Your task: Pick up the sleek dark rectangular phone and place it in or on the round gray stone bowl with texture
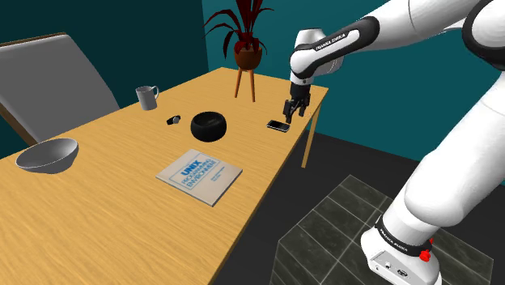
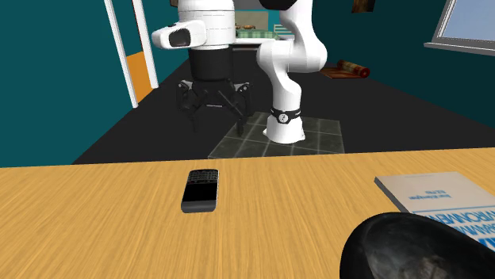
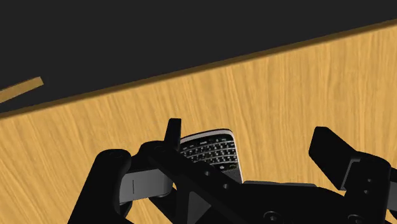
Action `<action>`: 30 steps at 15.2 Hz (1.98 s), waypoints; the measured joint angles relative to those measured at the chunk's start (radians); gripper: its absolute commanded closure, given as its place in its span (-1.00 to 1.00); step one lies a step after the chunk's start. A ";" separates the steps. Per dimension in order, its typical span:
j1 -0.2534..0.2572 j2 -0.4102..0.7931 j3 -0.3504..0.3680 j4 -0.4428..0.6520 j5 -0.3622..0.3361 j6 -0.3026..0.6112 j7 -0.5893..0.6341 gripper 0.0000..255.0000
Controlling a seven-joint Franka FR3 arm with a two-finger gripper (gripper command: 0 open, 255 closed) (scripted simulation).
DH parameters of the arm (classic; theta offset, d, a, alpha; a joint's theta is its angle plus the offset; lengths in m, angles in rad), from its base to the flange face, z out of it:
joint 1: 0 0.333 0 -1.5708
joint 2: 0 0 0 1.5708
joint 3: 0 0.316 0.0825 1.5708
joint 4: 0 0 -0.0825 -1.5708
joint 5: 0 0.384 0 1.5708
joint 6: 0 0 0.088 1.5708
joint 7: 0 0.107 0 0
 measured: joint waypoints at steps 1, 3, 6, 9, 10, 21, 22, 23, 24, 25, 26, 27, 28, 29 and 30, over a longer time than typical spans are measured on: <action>0.000 0.032 -0.002 0.014 0.007 0.022 -0.016 -1.00; -0.001 0.107 -0.006 0.058 0.024 0.060 -0.053 -1.00; -0.006 0.186 -0.009 0.110 0.043 0.093 -0.088 -1.00; -0.007 0.215 -0.007 0.103 0.051 0.130 -0.095 -1.00; -0.006 0.223 -0.006 0.098 0.053 0.143 -0.096 -1.00; -0.008 0.246 -0.005 0.088 0.060 0.176 -0.102 1.00; -0.008 0.246 -0.005 0.088 0.060 0.176 -0.102 1.00; -0.008 0.246 -0.005 0.088 0.060 0.176 -0.102 1.00; -0.008 0.246 -0.005 0.088 0.060 0.176 -0.102 1.00; -0.008 0.246 -0.005 0.088 0.060 0.176 -0.102 1.00; -0.008 0.246 -0.005 0.088 0.060 0.176 -0.102 1.00; -0.008 0.246 -0.005 0.088 0.060 0.176 -0.102 1.00; -0.008 0.246 -0.005 0.088 0.060 0.176 -0.102 1.00; -0.008 0.247 -0.005 0.088 0.060 0.176 -0.102 1.00; -0.008 0.247 -0.005 0.088 0.060 0.176 -0.102 1.00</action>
